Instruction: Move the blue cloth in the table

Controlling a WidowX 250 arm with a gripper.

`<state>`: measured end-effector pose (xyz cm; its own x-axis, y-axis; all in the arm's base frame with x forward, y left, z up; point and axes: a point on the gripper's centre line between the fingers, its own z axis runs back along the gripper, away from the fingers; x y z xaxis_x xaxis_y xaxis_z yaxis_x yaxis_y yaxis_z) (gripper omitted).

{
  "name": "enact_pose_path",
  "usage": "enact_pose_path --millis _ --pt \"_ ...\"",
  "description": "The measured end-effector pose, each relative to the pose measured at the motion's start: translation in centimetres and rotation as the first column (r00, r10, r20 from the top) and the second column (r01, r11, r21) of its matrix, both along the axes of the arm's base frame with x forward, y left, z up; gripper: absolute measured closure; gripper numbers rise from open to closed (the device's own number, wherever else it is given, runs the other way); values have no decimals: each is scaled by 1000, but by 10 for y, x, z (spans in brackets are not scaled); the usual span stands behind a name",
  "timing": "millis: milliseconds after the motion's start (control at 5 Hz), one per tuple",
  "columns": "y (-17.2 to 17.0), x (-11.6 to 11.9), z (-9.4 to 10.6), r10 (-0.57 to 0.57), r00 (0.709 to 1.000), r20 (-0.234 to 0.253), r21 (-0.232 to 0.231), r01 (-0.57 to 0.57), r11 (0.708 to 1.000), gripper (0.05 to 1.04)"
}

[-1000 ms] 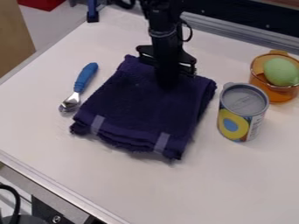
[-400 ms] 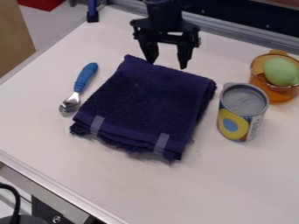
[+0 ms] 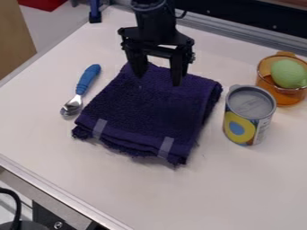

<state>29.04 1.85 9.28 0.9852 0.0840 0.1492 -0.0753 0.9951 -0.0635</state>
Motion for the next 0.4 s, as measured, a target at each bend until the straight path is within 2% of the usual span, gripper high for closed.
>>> enact_pose_path --millis 400 --pt "-18 -42 2 -112 994 -14 -12 112 994 86"
